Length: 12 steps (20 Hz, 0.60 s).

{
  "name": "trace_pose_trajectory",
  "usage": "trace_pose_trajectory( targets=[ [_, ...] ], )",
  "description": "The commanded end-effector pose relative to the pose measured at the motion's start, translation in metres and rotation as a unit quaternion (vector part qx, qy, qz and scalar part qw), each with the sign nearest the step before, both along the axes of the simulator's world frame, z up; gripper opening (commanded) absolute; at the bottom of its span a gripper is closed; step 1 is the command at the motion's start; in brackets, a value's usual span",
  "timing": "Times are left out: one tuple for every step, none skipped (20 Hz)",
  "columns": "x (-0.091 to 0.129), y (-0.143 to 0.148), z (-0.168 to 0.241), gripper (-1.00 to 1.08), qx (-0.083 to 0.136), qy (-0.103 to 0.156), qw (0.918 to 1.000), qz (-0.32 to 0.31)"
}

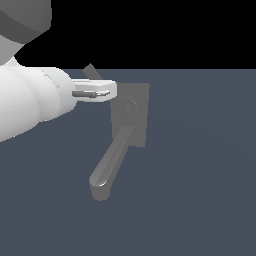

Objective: Turn on the faucet by rotating a designated handle.

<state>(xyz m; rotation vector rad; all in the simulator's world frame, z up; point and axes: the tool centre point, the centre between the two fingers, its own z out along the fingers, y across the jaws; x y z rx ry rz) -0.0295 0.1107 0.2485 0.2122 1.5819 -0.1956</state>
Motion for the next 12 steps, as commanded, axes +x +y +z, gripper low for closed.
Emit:
trace_pose_trajectory(
  targets=[
    [0.001, -0.007, 0.012, -1.00, 0.000, -0.007, 1.0000, -0.001],
    [0.000, -0.010, 0.014, -1.00, 0.000, -0.007, 1.0000, -0.001],
    [0.000, -0.012, 0.016, -1.00, 0.000, -0.007, 1.0000, -0.001],
    [-0.001, -0.014, 0.019, -1.00, 0.000, -0.008, 1.0000, -0.001],
    [-0.002, -0.016, 0.021, -1.00, 0.000, -0.008, 1.0000, -0.001],
    [-0.002, -0.018, 0.024, -1.00, 0.000, -0.008, 1.0000, -0.001],
    [-0.003, -0.020, 0.026, -1.00, 0.000, -0.009, 1.0000, -0.001],
    [-0.003, -0.022, 0.029, -1.00, 0.000, -0.009, 1.0000, 0.000],
    [-0.004, -0.025, 0.031, -1.00, 0.000, -0.009, 1.0000, 0.000],
    [-0.004, -0.027, 0.033, -1.00, 0.000, -0.010, 1.0000, 0.000],
    [-0.005, -0.029, 0.036, -1.00, 0.000, -0.010, 0.9999, 0.000],
    [-0.005, -0.031, 0.038, -1.00, 0.000, -0.010, 0.9999, 0.000]
  ],
)
